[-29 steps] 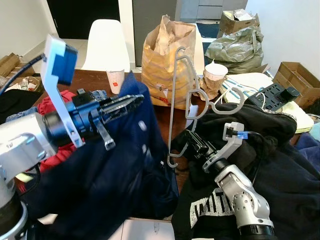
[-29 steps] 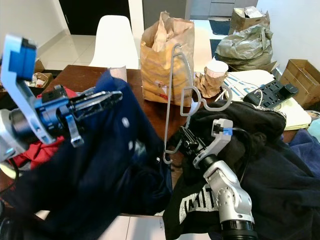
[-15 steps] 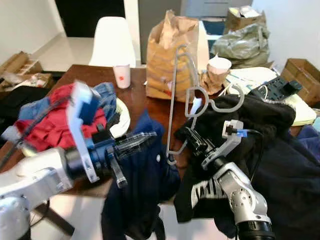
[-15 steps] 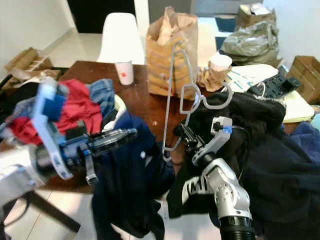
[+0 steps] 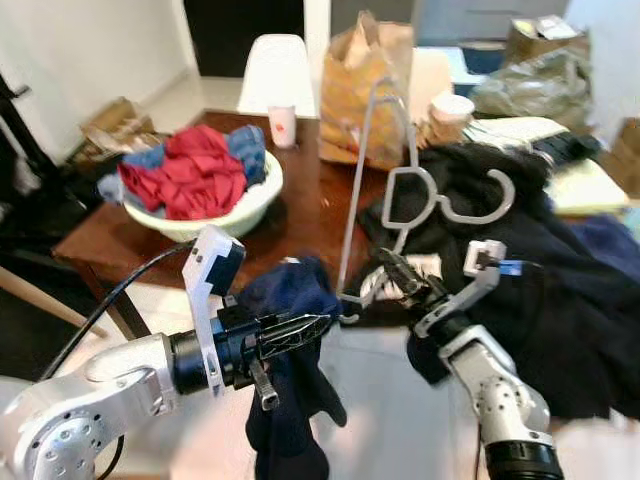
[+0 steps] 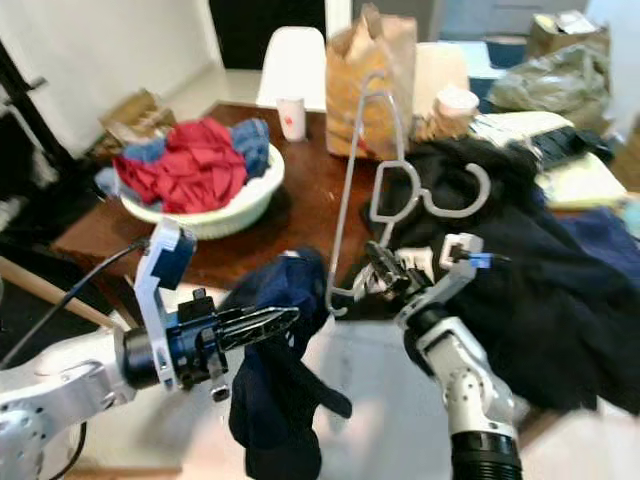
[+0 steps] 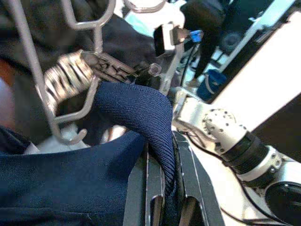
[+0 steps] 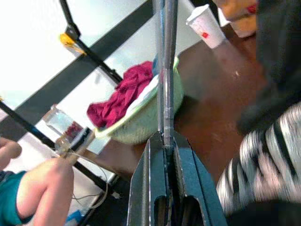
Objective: Hang hanger
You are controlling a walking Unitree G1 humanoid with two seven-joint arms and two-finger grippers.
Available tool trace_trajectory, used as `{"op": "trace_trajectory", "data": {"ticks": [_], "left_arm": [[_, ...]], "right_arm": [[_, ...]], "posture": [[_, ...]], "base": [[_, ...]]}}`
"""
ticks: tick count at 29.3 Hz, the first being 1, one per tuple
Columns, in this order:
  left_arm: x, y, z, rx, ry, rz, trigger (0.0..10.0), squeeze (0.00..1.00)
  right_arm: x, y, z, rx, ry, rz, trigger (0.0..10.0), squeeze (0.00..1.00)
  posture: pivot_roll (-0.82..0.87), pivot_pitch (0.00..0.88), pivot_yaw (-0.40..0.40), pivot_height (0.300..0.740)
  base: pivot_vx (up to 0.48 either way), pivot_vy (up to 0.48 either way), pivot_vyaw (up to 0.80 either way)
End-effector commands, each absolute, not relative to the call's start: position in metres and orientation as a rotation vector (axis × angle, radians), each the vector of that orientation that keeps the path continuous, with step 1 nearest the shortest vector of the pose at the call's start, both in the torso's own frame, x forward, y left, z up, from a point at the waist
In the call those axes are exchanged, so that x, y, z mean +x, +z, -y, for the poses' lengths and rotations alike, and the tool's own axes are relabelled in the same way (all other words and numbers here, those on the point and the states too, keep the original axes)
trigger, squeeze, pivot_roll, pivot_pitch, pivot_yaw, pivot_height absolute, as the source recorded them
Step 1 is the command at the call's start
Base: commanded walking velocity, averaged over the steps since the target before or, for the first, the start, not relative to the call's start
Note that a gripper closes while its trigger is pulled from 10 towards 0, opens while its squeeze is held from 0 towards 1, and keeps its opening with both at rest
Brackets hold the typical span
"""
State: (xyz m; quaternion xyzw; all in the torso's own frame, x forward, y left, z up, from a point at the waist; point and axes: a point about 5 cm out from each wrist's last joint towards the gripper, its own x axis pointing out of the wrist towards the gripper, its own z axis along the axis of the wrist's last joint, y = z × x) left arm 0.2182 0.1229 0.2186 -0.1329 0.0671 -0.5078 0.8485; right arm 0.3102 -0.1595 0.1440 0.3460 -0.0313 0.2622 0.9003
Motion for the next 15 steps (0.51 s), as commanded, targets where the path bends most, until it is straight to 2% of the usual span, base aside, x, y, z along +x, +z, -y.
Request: {"op": "trace_trajectory", "data": {"ticks": [1,8,12,15], "left_arm": [[0.216,0.22,-0.12,-0.278,-1.094,-0.117,10.0,0.0],[0.219,0.204,-0.121,-0.268,-1.075,-0.152,10.0,0.0],[0.221,0.193,-0.123,-0.242,-1.045,-0.19,10.0,0.0],[0.225,0.173,-0.131,-0.166,-0.961,-0.264,10.0,0.0]], "right_arm": [[0.31,0.143,0.152,0.732,0.579,0.057,10.0,0.0],[0.312,0.14,0.158,0.746,0.523,0.048,10.0,0.0],[0.314,0.139,0.161,0.749,0.502,0.044,10.0,0.0],[0.315,0.14,0.165,0.702,0.468,0.04,10.0,0.0]], "posture": [[-0.01,0.061,0.021,0.74],[-0.02,0.056,0.022,0.74],[-0.02,0.053,0.022,0.74],[-0.02,0.056,0.023,0.74]], "base": [[-0.48,0.0,0.0],[-0.461,0.0,0.0],[-0.319,0.0,-0.71],[0.0,0.0,-0.8]]}}
